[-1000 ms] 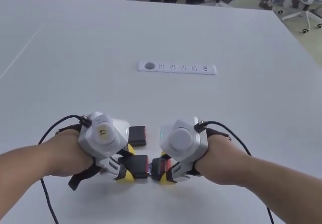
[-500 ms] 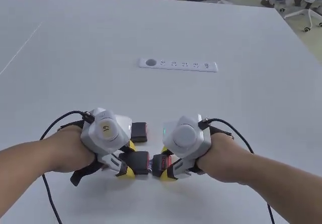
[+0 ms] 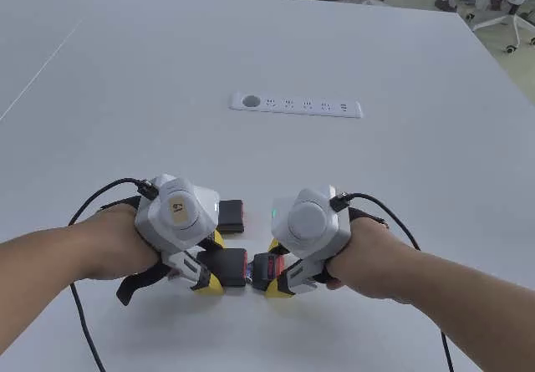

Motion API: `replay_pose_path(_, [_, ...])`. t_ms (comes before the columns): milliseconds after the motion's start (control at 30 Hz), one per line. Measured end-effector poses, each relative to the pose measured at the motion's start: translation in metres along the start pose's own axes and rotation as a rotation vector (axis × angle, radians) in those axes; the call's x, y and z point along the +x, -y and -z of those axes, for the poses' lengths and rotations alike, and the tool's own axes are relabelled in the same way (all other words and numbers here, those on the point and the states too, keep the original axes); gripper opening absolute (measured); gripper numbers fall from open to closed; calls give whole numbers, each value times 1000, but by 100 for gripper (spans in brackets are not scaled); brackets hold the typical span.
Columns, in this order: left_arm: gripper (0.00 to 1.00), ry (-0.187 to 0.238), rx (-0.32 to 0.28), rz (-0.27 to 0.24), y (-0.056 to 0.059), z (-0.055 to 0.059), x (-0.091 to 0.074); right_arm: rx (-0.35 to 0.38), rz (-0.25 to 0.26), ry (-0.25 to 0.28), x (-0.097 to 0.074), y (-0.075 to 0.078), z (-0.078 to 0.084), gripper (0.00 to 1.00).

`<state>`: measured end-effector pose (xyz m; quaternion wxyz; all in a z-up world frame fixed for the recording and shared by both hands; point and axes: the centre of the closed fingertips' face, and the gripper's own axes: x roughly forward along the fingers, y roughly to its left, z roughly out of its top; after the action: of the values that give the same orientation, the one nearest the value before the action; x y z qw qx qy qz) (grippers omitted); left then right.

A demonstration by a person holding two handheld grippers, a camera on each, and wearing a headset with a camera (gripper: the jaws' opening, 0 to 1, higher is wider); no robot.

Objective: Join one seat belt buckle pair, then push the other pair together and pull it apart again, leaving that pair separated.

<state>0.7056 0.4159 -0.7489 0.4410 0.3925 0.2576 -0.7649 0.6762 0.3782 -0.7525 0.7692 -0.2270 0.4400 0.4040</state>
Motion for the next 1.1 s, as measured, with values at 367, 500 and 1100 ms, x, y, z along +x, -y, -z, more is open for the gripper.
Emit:
replay_pose_path(367, [41, 74, -70, -9, 2, -10, -14, 37, 16, 48, -15, 0, -6, 34])
replay_pose_path(500, [43, 99, -67, -20, -1, -19, -22, 57, 19, 75, -22, 1, -12, 34])
replay_pose_path(1100, [44, 152, -81, -92, -26, -35, -42, 91, 87, 100, -48, 25, 0, 33])
